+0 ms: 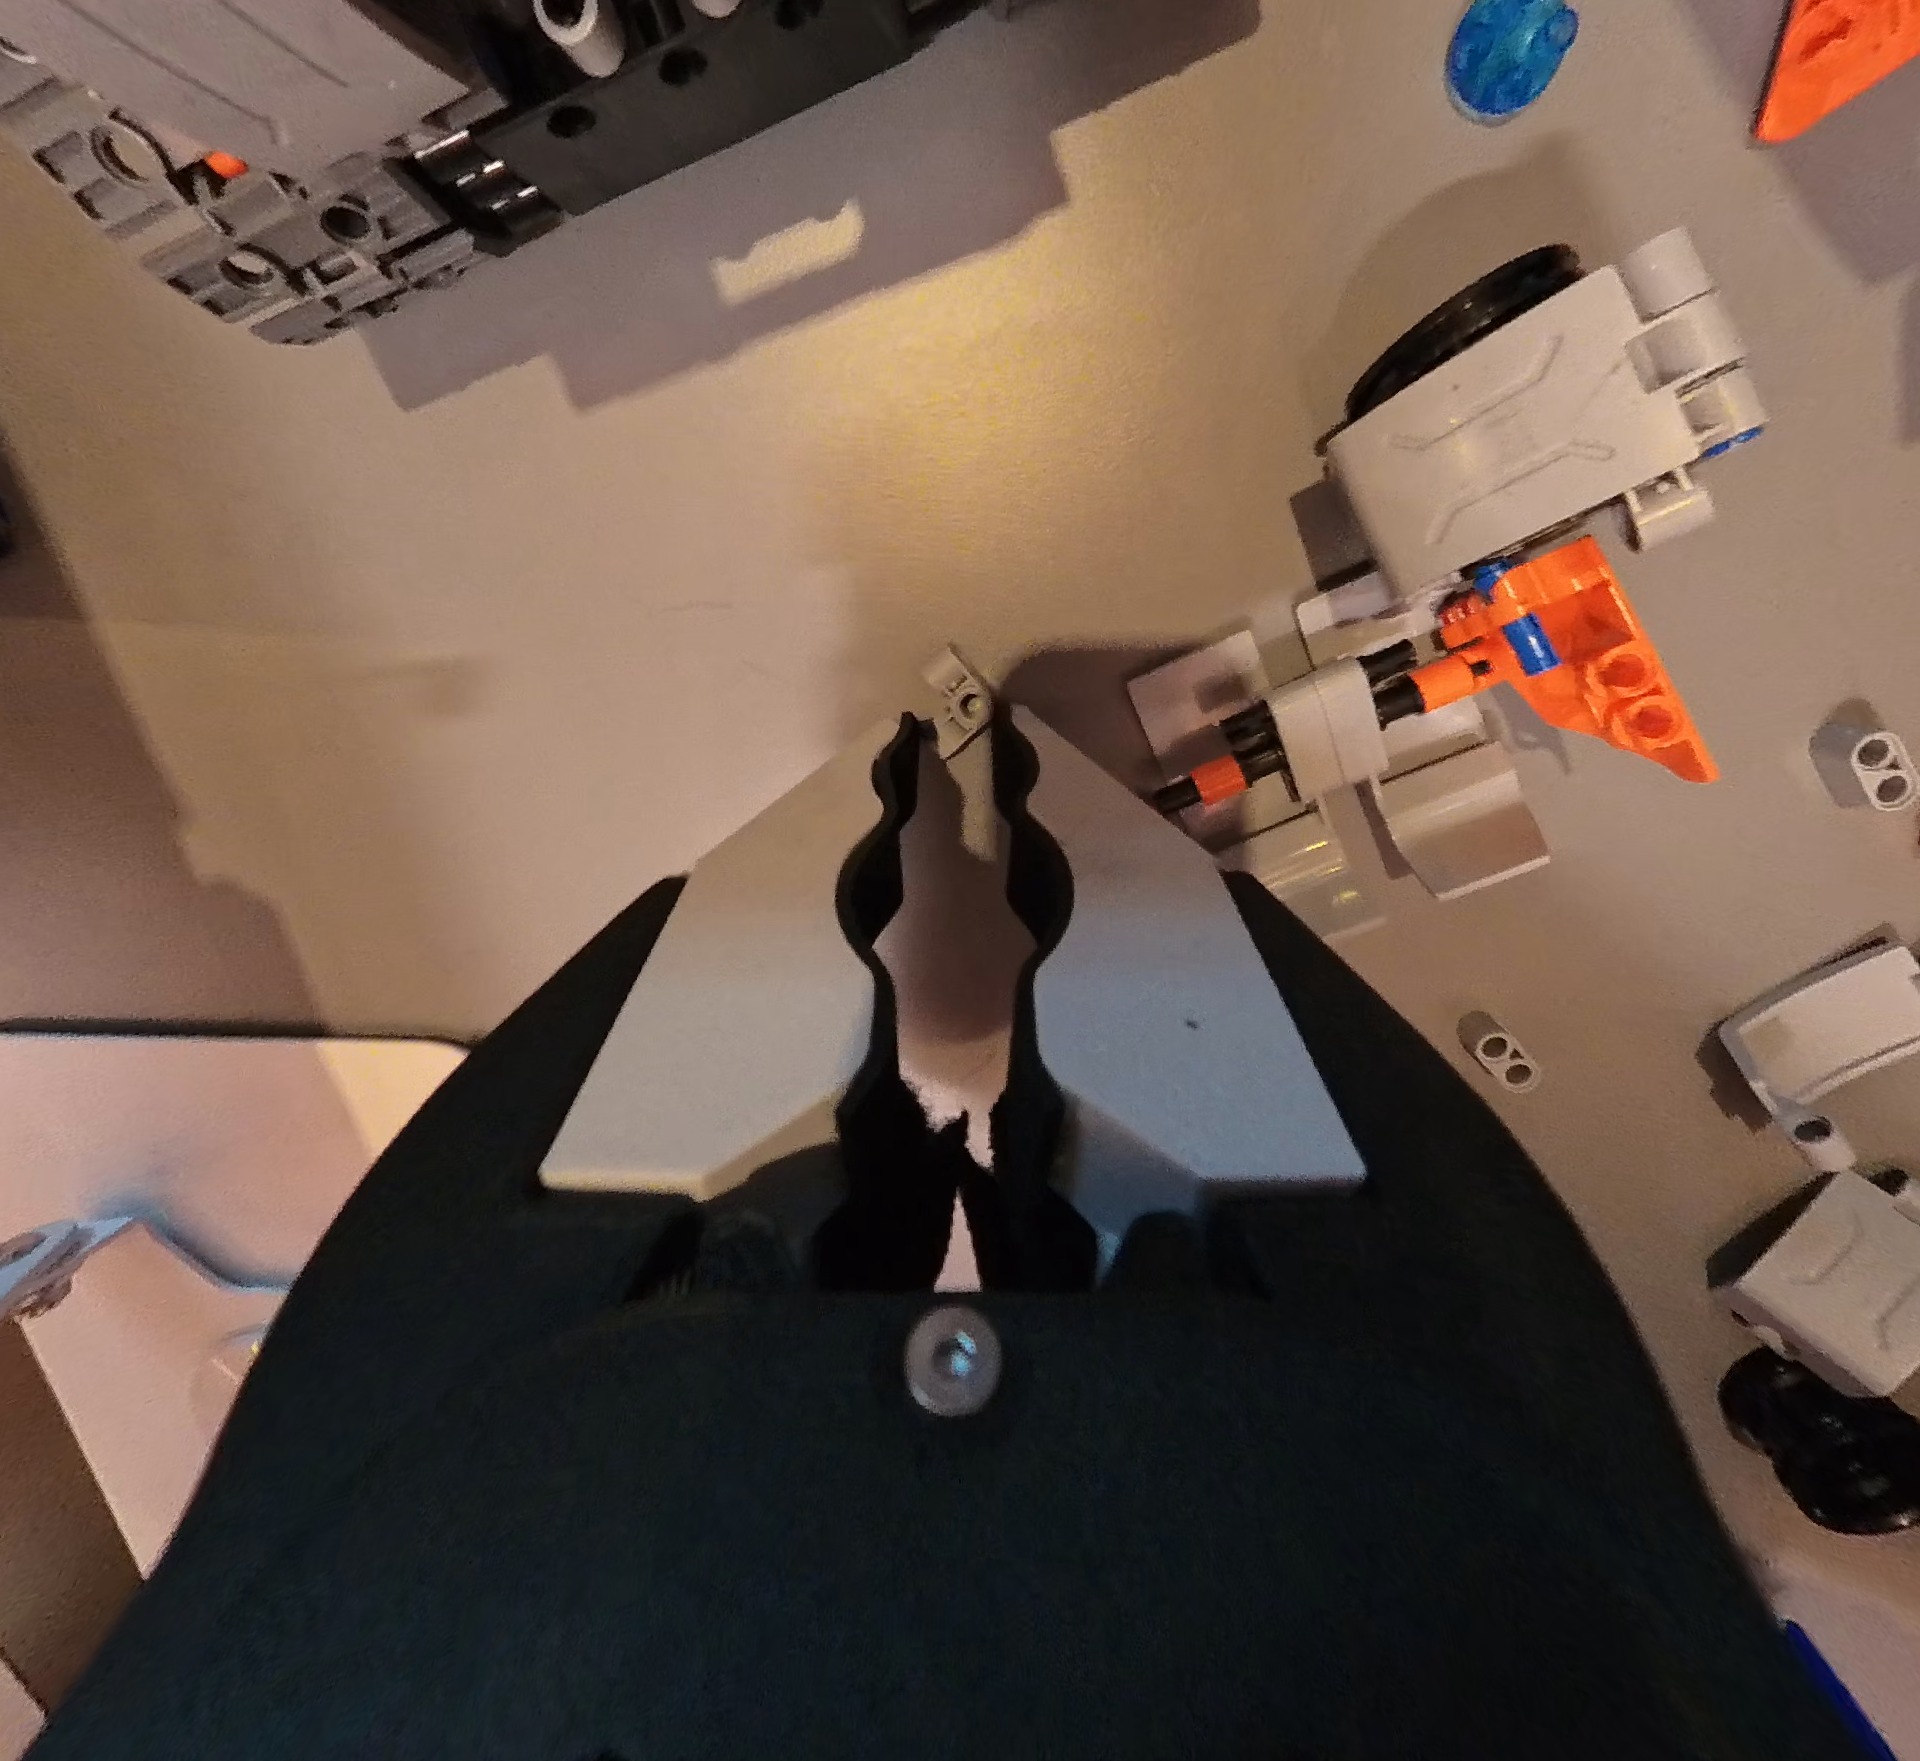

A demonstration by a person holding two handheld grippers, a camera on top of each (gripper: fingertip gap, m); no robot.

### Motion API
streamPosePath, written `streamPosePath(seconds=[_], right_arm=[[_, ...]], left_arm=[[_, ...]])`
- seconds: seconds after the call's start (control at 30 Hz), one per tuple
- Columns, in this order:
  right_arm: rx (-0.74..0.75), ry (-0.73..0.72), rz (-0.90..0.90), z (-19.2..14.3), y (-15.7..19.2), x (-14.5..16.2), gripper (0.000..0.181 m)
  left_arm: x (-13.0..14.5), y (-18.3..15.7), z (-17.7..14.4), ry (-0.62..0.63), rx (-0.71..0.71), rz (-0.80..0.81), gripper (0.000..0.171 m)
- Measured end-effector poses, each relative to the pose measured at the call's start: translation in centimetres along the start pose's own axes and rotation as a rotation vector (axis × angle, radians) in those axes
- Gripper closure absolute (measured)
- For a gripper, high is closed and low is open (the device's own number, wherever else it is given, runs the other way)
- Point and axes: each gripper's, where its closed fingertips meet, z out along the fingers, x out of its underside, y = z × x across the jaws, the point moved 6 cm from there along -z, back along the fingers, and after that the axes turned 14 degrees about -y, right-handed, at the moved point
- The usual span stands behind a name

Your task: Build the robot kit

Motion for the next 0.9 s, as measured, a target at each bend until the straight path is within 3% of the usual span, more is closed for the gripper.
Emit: streamPosePath(seconds=[0.17, 0.33, 0.53, 0.67, 0.9], right_arm=[[0.014, -0.006, -0.009, -0.5, 0.0, -0.3, 0.176], [0.019, 0.008, -0.017, -0.8, 0.3, -0.5, 0.176], [0.010, 0.056, -0.003, -0.3, 0.8, -0.1, 0.176], [-0.007, 0.111, 0.010, 0.8, 1.1, 0.5, 0.176], [-0.013, 0.201, 0.033, 2.2, 1.2, 1.8, 0.176]], left_arm=[[-1.3, -1.5, -3.4, -0.033, -0.074, -0.027, 0.161], [-5.0, -7.9, -7.1, -0.109, -0.112, 0.012, 0.161], [-4.8, -14.5, -3.6, -0.105, -0.124, -0.066, 0.160], [-3.9, -15.4, -1.0, -0.095, -0.176, -0.138, 0.160], [-3.5, -15.8, 1.0, -0.132, -0.202, -0.239, 0.160]])
